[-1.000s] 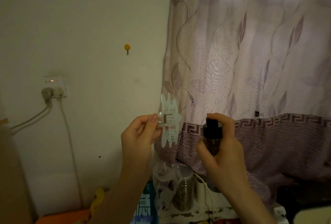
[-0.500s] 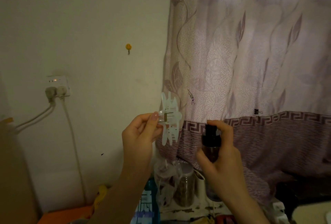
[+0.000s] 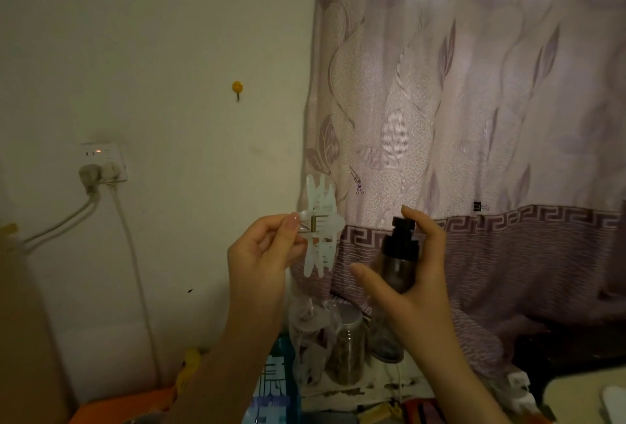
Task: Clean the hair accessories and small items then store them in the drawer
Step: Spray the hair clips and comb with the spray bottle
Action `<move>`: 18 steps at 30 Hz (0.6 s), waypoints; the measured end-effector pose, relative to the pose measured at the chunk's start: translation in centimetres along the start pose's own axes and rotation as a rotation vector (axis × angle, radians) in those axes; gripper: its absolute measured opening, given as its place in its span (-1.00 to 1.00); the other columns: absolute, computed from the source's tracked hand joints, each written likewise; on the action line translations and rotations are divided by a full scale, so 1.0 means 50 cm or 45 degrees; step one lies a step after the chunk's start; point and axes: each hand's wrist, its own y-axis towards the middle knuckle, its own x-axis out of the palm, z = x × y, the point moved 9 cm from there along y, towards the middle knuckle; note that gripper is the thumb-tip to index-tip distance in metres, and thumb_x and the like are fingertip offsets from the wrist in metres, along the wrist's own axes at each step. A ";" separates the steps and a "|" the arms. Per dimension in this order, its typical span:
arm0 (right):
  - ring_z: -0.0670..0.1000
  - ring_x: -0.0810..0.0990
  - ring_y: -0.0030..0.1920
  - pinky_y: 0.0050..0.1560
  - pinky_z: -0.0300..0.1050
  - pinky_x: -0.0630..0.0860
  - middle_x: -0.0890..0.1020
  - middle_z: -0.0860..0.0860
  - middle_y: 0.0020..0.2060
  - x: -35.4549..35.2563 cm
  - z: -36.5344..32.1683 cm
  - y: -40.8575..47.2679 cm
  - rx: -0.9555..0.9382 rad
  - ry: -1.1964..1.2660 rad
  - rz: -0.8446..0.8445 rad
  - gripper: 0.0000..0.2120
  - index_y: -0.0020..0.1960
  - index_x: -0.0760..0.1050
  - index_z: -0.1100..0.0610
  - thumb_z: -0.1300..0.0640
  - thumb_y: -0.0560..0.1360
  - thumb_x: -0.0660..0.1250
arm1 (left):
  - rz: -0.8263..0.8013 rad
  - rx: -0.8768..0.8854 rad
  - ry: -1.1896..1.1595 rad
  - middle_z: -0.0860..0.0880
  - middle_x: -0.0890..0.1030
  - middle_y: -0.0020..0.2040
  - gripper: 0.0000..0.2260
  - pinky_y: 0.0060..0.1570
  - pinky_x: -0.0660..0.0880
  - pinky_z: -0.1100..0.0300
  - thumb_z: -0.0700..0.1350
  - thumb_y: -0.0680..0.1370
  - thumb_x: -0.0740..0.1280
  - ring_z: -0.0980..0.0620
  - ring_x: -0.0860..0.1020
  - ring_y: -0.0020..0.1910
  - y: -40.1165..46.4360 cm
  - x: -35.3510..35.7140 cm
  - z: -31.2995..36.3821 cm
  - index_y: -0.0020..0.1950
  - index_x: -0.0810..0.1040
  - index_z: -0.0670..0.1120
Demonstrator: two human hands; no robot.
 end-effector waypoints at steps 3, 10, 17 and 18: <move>0.00 0.64 -0.07 -0.06 -0.03 0.63 0.59 -0.03 -0.08 0.009 0.017 0.012 0.080 0.128 -0.008 -0.23 0.28 0.25 -0.27 0.00 0.20 0.57 | -0.022 0.026 0.050 -0.05 0.69 -0.25 -0.90 -0.31 0.53 0.38 -0.23 0.55 0.28 0.07 0.67 -0.27 -0.004 0.002 0.000 -0.06 0.59 -0.18; 0.00 0.66 0.00 -0.06 -0.18 0.61 0.63 0.02 0.01 0.035 0.023 0.027 0.103 0.288 -0.057 -0.30 0.28 0.27 -0.17 0.13 0.25 0.48 | -0.073 0.015 0.114 -0.08 0.69 -0.22 -0.91 -0.31 0.55 0.35 -0.24 0.53 0.30 0.03 0.67 -0.25 -0.009 0.009 -0.016 -0.07 0.59 -0.23; 0.07 0.64 0.02 -0.06 -0.05 0.63 0.63 -0.04 -0.01 0.037 0.037 0.024 0.116 0.342 -0.074 -0.40 0.30 0.33 -0.12 0.14 0.33 0.46 | -0.199 -0.037 0.147 -0.05 0.70 -0.23 -0.92 -0.32 0.54 0.37 -0.25 0.50 0.32 0.07 0.67 -0.27 -0.013 0.019 -0.036 -0.08 0.59 -0.22; 0.04 0.65 -0.01 -0.12 -0.07 0.63 0.63 -0.10 -0.03 0.036 0.040 0.024 0.119 0.341 -0.081 -0.40 0.31 0.32 -0.09 0.15 0.33 0.45 | -0.221 -0.029 0.179 -0.03 0.69 -0.25 -0.93 -0.32 0.54 0.37 -0.22 0.47 0.34 0.09 0.66 -0.28 -0.011 0.020 -0.037 -0.10 0.60 -0.20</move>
